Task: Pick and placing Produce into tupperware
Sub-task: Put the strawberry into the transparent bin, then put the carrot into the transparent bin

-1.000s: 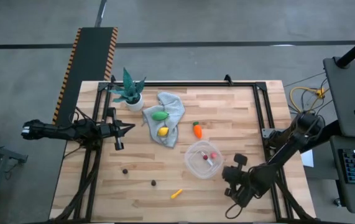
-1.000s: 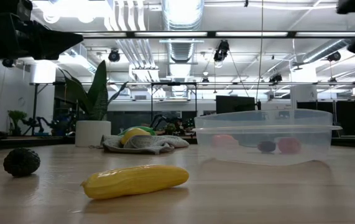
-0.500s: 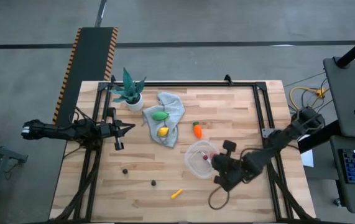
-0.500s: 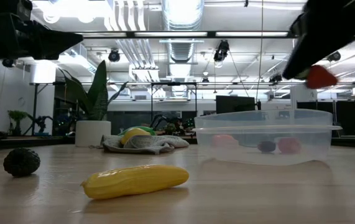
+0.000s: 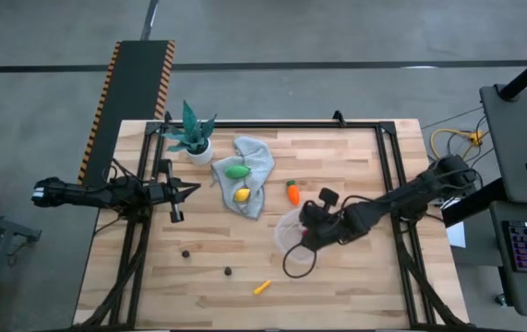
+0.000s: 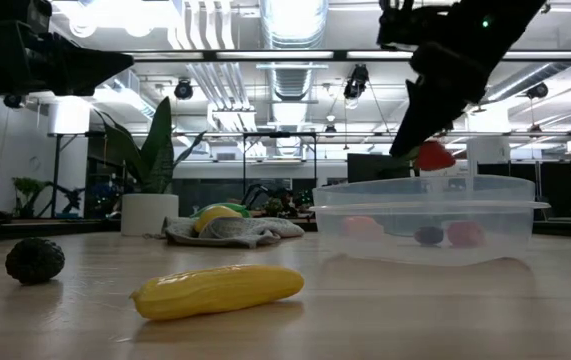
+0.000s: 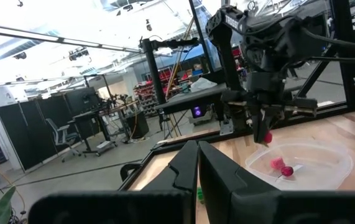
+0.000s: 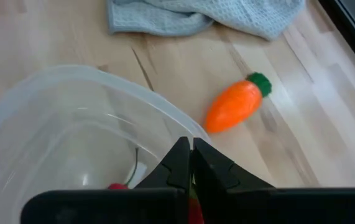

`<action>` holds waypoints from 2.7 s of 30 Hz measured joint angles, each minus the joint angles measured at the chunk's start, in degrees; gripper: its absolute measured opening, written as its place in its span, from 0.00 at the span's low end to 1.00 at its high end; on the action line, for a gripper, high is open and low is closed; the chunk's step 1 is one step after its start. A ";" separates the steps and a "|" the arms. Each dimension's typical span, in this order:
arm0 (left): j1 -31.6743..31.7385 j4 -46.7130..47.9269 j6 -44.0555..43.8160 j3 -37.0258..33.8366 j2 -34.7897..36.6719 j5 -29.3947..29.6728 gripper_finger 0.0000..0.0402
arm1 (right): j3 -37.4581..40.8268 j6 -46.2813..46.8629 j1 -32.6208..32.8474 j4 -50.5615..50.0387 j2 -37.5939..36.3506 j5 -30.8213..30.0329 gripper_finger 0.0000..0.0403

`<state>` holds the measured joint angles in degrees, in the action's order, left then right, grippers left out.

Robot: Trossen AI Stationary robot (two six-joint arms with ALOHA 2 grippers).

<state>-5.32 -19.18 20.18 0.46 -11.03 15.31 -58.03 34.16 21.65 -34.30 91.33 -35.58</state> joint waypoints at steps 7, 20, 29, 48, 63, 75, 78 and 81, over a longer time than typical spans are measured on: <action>-0.02 0.04 0.00 0.00 -0.09 0.00 0.00 | 3.81 -2.45 -1.77 7.82 0.02 3.11 0.02; 0.00 -0.04 0.01 0.00 -0.13 -0.01 0.00 | 10.38 -2.92 -2.19 17.45 0.04 6.33 0.02; 0.00 -0.02 0.02 0.00 -0.07 -0.01 0.00 | 10.48 -2.96 -2.32 20.00 0.04 9.48 0.03; 0.00 0.03 0.02 -0.01 -0.13 -0.01 0.00 | 10.48 -2.70 -2.34 20.58 0.04 9.53 0.28; 0.00 0.05 0.00 0.01 -0.13 0.00 0.00 | 5.60 -1.79 -3.15 24.29 -0.11 9.84 0.53; 0.00 0.02 0.00 -0.01 -0.08 -0.01 0.00 | -16.83 -2.92 -11.67 -4.85 0.13 5.65 0.73; 0.00 0.04 0.02 -0.01 -0.07 -0.02 0.00 | -20.35 -0.46 -15.78 -7.36 0.13 8.29 0.75; 0.00 -0.05 0.02 -0.01 -0.07 -0.02 0.00 | -21.64 -0.10 -20.03 -7.65 0.15 14.10 0.78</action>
<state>-5.32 -19.23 20.20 0.45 -11.10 15.29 -79.67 34.06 1.62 -41.95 91.48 -21.48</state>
